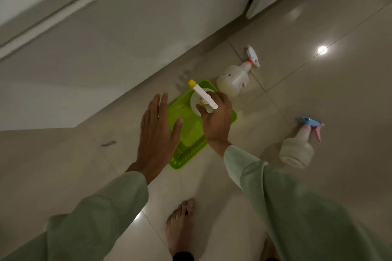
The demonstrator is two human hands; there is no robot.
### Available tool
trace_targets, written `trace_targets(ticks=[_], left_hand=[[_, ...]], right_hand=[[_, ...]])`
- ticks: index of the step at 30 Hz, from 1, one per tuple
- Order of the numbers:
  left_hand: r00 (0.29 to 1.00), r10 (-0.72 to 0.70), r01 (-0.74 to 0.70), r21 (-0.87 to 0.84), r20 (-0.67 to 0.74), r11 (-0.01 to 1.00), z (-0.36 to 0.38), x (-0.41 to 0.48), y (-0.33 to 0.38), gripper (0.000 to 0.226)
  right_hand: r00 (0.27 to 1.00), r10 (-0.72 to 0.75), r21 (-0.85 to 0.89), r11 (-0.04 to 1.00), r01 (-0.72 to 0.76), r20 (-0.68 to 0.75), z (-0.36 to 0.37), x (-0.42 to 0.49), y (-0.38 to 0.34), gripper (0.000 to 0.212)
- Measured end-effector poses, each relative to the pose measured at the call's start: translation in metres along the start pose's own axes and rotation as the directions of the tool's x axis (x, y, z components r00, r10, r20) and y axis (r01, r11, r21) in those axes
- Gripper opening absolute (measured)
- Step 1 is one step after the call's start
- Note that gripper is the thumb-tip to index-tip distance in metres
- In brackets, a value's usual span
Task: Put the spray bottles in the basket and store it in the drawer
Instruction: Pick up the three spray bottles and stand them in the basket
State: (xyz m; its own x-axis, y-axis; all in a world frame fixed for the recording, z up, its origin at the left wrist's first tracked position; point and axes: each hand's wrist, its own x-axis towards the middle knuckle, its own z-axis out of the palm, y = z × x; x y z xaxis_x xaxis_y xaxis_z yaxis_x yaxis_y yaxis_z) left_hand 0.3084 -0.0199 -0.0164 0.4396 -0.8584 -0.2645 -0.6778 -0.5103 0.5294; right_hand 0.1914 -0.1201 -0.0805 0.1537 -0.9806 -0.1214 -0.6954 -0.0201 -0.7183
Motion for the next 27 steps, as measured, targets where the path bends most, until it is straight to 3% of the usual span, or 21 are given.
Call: trace_targets(ticks=[5, 11, 15, 19, 22, 27], left_hand=[[1.0, -0.012, 0.012, 0.009, 0.015, 1.0, 0.013, 0.006, -0.001, 0.067], [1.0, 0.002, -0.003, 0.035, 0.021, 0.999, 0.004, 0.005, 0.018, 0.067], [0.999, 0.042, -0.043, 0.049, 0.02, 0.998, -0.008, -0.006, 0.046, 0.065], [0.996, 0.077, -0.079, 0.036, 0.041, 0.996, -0.008, -0.024, 0.087, 0.063], [0.988, 0.136, -0.139, 0.035, 0.075, 0.99, 0.009, -0.04, 0.124, 0.062], [0.974, 0.17, -0.173, 0.012, 0.149, 0.985, 0.064, -0.052, 0.171, 0.062]], right_hand=[[0.999, -0.018, -0.082, 0.996, 0.021, 0.039, 0.006, 0.0, 0.014, 0.047], [0.985, 0.05, -0.01, 0.999, -0.049, 0.164, -0.027, 0.004, 0.013, 0.077], [0.994, 0.043, 0.037, 0.998, -0.047, 0.098, -0.076, -0.01, 0.022, 0.071], [0.98, 0.196, 0.013, 0.98, -0.197, 0.023, -0.134, -0.023, 0.045, 0.065], [0.916, 0.398, -0.021, 0.917, -0.399, -0.053, -0.18, -0.029, 0.08, 0.062], [0.798, 0.602, -0.153, 0.786, -0.599, -0.033, -0.222, -0.028, 0.136, 0.083]])
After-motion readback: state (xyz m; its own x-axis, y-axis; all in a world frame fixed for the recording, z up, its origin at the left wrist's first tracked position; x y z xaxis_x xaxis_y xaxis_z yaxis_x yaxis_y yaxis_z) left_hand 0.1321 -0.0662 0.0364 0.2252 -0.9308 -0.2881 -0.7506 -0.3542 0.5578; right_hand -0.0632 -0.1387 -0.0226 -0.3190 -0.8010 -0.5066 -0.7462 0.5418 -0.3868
